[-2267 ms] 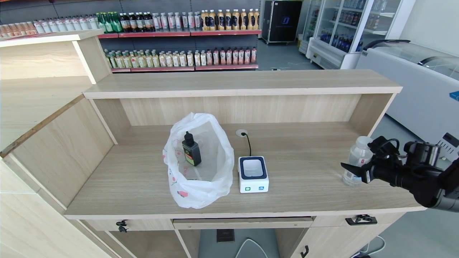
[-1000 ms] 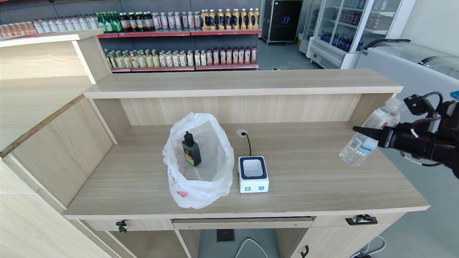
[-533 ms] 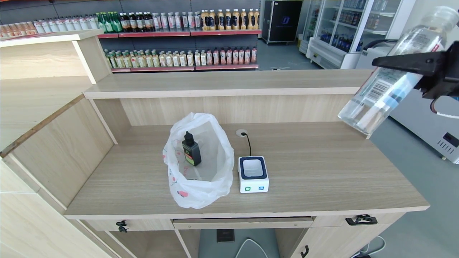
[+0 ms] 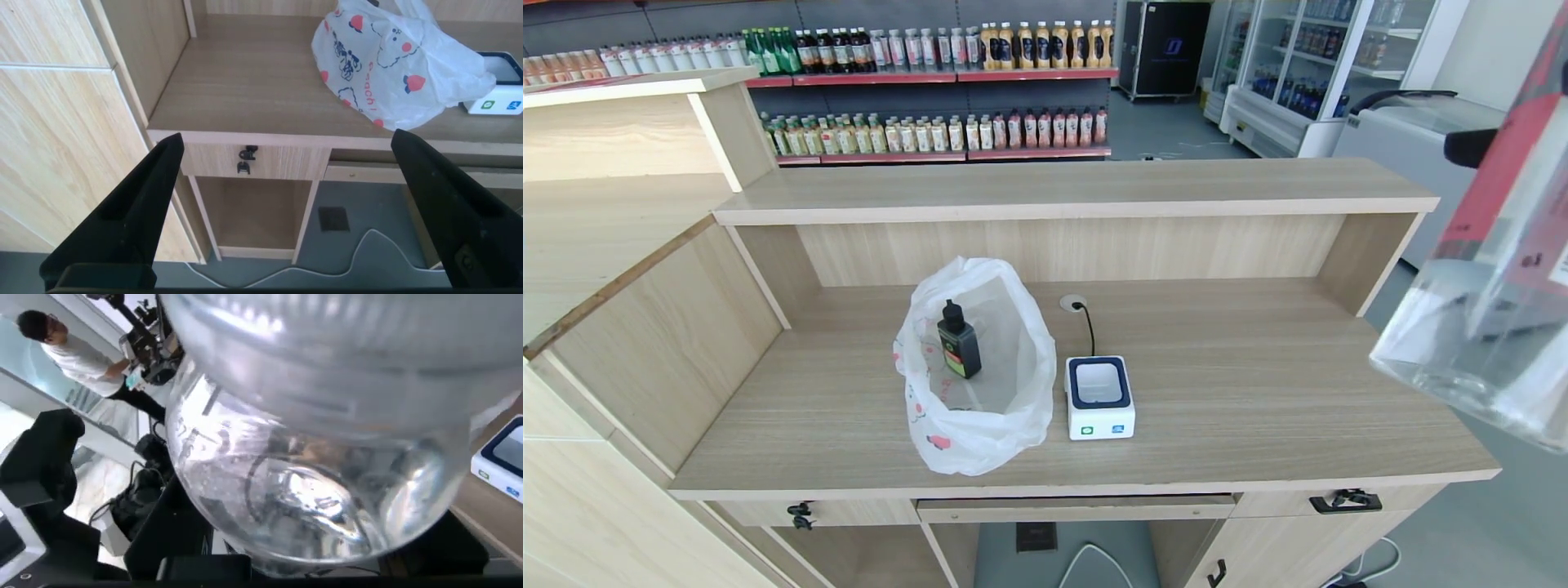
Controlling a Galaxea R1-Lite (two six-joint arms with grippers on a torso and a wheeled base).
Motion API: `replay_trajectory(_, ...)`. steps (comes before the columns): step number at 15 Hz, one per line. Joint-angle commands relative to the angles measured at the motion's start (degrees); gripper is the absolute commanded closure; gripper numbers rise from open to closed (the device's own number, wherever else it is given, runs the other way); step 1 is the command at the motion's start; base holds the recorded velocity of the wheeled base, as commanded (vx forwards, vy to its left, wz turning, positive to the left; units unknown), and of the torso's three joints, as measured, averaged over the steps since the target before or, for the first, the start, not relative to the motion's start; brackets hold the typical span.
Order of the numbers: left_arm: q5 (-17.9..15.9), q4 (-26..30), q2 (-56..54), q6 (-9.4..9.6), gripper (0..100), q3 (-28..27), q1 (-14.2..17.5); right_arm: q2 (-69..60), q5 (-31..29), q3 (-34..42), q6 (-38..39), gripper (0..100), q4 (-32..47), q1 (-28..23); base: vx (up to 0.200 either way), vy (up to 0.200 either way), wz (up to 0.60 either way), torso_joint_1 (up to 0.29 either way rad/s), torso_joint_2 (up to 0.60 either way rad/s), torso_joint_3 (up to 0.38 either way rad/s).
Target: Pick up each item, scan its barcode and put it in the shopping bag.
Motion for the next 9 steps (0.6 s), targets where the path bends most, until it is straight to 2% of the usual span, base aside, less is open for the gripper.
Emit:
replay_trajectory(1,0.0,0.0,0.0,-0.04,0,0.0,0.0,-3.6,-0.1,-0.8,-0.1,100,1.2,2.4,0.0,0.0,0.0,0.0,0.0,0.0)
replay_trajectory(5,0.0,0.0,0.0,-0.04,0,0.0,0.0,-7.0,-0.1,0.8,-1.2,100,3.6,3.0,0.0,0.0,0.0,0.0,0.0,0.0)
replay_trajectory(9,0.0,0.0,0.0,-0.04,0,0.0,0.0,-8.0,-0.2,5.3,-7.9,100,5.9,3.1,0.0,0.0,0.0,0.0,0.0,0.0)
